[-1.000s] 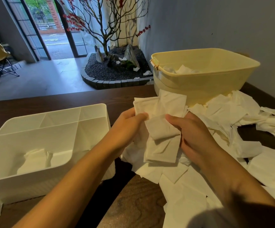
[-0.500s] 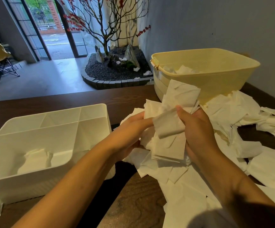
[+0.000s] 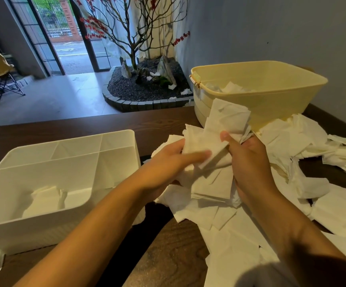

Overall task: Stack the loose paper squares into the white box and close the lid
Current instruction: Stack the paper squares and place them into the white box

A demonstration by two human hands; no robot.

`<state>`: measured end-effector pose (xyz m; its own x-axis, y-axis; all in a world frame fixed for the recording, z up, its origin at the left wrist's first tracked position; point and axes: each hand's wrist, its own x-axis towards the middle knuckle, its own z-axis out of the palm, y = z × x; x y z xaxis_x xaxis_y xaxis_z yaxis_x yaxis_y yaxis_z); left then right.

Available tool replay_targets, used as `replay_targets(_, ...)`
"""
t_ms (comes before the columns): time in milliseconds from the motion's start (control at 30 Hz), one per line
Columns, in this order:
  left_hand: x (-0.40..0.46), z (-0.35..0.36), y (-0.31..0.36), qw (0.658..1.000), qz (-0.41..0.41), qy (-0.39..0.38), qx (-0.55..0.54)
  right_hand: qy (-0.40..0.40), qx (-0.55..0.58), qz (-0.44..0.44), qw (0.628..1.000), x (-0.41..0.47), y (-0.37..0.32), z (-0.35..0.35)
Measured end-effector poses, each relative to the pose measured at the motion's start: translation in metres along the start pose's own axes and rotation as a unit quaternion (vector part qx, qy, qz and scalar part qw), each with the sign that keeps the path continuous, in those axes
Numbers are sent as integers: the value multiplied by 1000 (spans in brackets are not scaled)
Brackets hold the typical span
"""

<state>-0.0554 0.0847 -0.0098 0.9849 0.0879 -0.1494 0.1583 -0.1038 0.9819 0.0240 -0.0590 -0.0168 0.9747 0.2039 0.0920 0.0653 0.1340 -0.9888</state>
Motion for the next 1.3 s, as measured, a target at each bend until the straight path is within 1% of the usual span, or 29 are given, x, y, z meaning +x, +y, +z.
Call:
replay_targets(67, 0, -3, 3, 998, -25, -1, -58, -7, 1, -18, 1000, -2, 0, 0)
replay_targets(100, -1, -3, 3, 998, -25, 3, -63, -11, -3, -27, 1000, -4, 0, 0)
replay_targets(200, 0, -2, -2, 1000, 11, 6, 15, -23, -23, -50, 998, -6, 0, 1)
replay_targets(233, 0, -1, -4, 999, 12, -6, 33, -24, -27, -56, 998, -6, 1, 1)
replay_targets(267, 0, 1, -5, 999, 10, -23, 27, -24, -27, -61, 997, -6, 0, 1)
replay_targets(300, 0, 1, -4, 999, 4, -40, -4, -25, -24, -67, 997, -6, 0, 0)
replay_targets(367, -3, 0, 3, 991, -27, -64, -117, -35, -12, -77, 996, -6, -3, -1)
replay_targets(433, -5, -2, 8, 983, -43, -64, -168, -48, -7, -92, 995, -7, -5, -2)
replay_targets(500, -3, -3, 8, 987, -31, -55, -148, -54, -11, -109, 993, -8, -5, -1)
replay_targets(567, -1, -2, 4, 996, -4, -45, -81, -56, -11, -119, 991, -9, -4, -1)
replay_targets(633, 0, -1, -1, 998, 8, -44, -44, -55, -10, -124, 991, -8, -5, -1)
replay_targets(667, 1, -2, -2, 997, 3, -48, -57, -53, -6, -124, 991, -8, -5, -2)
replay_targets(733, 1, -3, 1, 989, -23, -55, -136, -55, -2, -127, 990, -7, -6, -3)
replay_targets(767, 1, -5, 2, 986, -33, -54, -156, -58, -3, -129, 990, -7, -6, -2)
replay_targets(867, 2, -6, 1, 995, -5, -29, -97, -72, -2, -143, 987, -8, -6, -1)
replay_targets(933, 1, -3, 0, 997, 14, -27, -66, -73, -16, -144, 987, -8, -4, 0)
replay_targets(1033, 0, 3, -3, 999, 29, -14, -21, -62, -10, -142, 988, -7, -4, -1)
replay_targets(1100, 2, 7, -6, 999, 38, 17, 14, -48, 2, -127, 991, -6, -4, -2)
replay_targets(1200, 2, 11, -10, 999, 41, 32, 10, -33, 6, -107, 994, -6, -4, -2)
replay_targets(1300, 1, 10, -8, 997, 53, 56, -10, -43, 8, -73, 996, -4, -4, -5)
